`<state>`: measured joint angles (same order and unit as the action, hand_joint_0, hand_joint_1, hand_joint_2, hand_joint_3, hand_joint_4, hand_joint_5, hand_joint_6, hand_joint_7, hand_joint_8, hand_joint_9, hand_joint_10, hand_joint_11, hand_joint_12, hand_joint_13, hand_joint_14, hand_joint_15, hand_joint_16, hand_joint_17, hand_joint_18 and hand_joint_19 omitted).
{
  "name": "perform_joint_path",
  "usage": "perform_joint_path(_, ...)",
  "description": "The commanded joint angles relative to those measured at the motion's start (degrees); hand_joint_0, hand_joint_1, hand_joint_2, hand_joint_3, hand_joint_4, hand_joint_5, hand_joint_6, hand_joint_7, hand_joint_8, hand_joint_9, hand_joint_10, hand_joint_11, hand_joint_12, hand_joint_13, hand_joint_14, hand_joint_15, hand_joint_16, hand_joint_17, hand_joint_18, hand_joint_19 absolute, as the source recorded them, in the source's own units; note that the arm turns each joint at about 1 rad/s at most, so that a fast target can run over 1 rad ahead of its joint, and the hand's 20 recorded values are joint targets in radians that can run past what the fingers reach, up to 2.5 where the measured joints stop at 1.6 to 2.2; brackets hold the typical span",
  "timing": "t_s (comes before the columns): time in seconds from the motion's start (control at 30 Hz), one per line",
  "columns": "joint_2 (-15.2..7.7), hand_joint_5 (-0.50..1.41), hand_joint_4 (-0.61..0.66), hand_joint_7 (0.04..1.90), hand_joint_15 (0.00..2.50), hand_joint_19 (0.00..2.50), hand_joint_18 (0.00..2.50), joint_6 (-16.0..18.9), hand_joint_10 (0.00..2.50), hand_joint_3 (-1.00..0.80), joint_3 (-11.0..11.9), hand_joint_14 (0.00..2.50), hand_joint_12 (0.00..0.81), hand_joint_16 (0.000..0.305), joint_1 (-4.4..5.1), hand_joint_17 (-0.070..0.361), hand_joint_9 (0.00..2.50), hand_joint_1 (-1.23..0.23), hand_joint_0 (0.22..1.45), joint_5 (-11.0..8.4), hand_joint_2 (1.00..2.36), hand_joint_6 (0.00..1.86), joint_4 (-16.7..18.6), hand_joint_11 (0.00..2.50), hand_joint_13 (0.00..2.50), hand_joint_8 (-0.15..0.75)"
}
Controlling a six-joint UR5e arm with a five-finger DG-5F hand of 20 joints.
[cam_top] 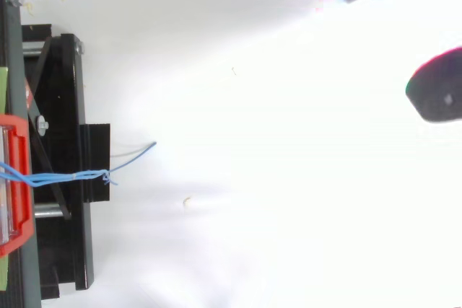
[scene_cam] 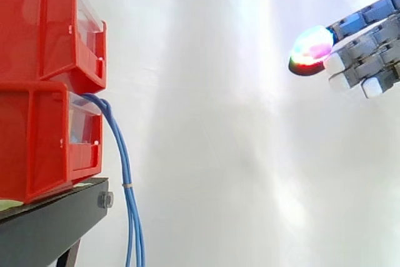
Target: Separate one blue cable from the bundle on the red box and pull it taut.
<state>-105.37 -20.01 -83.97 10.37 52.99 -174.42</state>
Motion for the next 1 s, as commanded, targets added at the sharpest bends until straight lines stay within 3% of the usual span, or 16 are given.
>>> perform_joint_path(0.0,-0.01,-0.20,0.25,0.66,0.25,0.67,0.49,-5.30,0.01,-0.50,0.04,0.01,0.344,0.055,-0.08,0.123,0.73,-0.65,0.50,-2.63,1.00,0.50,0.31,0.22,0.60,0.273)
perform_joint_path(0.17,-0.54,-0.20,0.22,0.64,0.02,0.46,0.00,-6.88,0.00,-0.50,0.04,0.00,0.354,0.059,0.00,0.132,0.45,-0.63,0.48,-2.46,1.00,0.50,1.45,0.04,0.19,0.241)
perform_joint_path(0.27,-2.21,-0.22,0.20,0.63,0.00,0.35,0.00,-7.59,0.00,-0.50,-0.05,0.00,0.347,0.059,0.27,0.134,0.28,-0.61,0.47,-1.84,1.00,0.50,3.74,0.00,0.00,0.220)
perform_joint_path(0.37,-3.70,-0.22,0.19,0.63,0.00,0.23,0.00,-7.50,0.00,-0.50,-0.05,0.00,0.351,0.065,0.27,0.146,0.21,-0.60,0.45,-0.61,1.00,0.50,5.14,0.00,0.00,0.213)
perform_joint_path(0.43,-6.78,-0.22,0.19,0.62,0.00,0.19,0.00,-7.41,0.00,-0.50,0.04,0.00,0.352,0.066,0.27,0.149,0.20,-0.59,0.45,3.52,1.00,0.50,9.01,0.00,0.00,0.215)
perform_joint_path(0.57,-10.29,-0.23,0.19,0.62,0.00,0.19,0.00,-7.50,0.00,-0.50,0.04,0.00,0.358,0.068,0.36,0.154,0.21,-0.59,0.44,8.44,1.00,0.50,15.78,0.00,0.00,0.221)
perform_joint_path(0.7,-12.40,-0.23,0.20,0.62,0.00,0.26,0.00,-7.15,0.00,-0.50,0.04,0.00,0.364,0.068,0.44,0.153,0.30,-0.60,0.44,9.06,1.00,0.50,19.12,0.00,0.01,0.235)
perform_joint_path(0.87,-15.92,-0.21,0.22,0.62,0.03,0.36,0.06,-5.13,0.00,-0.50,0.04,0.00,0.365,0.066,0.53,0.148,0.44,-0.63,0.45,9.32,1.00,0.50,23.16,0.00,0.24,0.253)
perform_joint_path(0.9,-17.85,-0.21,0.23,0.63,0.05,0.39,0.11,-3.55,0.00,-0.50,0.13,0.00,0.367,0.065,0.62,0.145,0.46,-0.63,0.45,9.15,1.00,0.50,26.06,0.00,0.28,0.256)
perform_joint_path(0.97,-19.61,-0.21,0.23,0.62,0.08,0.40,0.17,-1.96,0.00,-0.50,0.56,0.00,0.364,0.064,0.71,0.144,0.50,-0.63,0.46,9.06,1.00,0.50,28.08,0.03,0.32,0.262)
